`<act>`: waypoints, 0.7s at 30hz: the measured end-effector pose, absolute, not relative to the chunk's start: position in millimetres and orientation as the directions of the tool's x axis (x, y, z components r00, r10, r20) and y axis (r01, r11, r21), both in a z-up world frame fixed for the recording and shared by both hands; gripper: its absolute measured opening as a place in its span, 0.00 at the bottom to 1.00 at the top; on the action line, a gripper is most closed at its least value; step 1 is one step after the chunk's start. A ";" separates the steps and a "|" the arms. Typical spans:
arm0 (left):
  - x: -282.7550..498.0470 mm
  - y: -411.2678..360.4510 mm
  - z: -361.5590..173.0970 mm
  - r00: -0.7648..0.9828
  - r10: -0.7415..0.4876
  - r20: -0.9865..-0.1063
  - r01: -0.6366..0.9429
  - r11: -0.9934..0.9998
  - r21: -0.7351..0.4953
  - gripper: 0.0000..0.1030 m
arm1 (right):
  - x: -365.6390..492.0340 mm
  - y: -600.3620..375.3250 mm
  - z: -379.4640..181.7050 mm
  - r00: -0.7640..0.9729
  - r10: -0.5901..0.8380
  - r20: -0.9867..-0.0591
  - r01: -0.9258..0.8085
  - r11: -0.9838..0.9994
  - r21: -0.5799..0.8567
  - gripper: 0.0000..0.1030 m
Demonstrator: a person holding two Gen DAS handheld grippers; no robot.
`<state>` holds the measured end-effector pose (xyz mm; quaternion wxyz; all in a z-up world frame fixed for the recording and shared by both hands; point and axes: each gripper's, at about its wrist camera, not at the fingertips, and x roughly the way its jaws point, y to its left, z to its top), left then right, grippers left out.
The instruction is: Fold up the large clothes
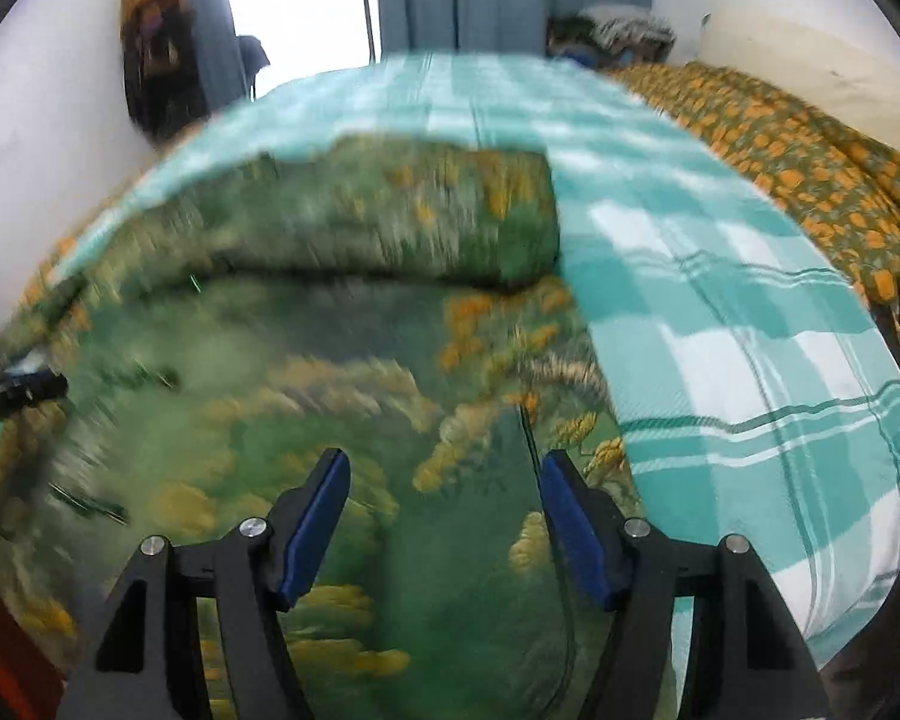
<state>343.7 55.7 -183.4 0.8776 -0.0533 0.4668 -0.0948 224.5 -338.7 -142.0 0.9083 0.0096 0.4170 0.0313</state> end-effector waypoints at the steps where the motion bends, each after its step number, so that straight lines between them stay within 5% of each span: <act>1: 342.0 62.4 -180.1 0.556 -0.209 -0.804 0.102 0.978 -0.184 0.82 | 218.7 -336.7 -139.0 0.666 0.072 -0.742 -0.049 0.997 0.053 0.66; 15: 320.0 206.6 -185.0 0.566 -0.022 -0.824 -0.267 0.941 -0.208 0.85 | 184.0 -280.3 -153.9 0.700 0.130 -0.703 -0.169 0.986 0.014 0.66; 21: 310.3 269.5 -213.4 0.571 -0.071 -0.818 -0.478 0.781 -0.402 0.86 | 177.3 -279.5 -147.1 0.740 0.123 -0.661 -0.169 0.986 -0.007 0.66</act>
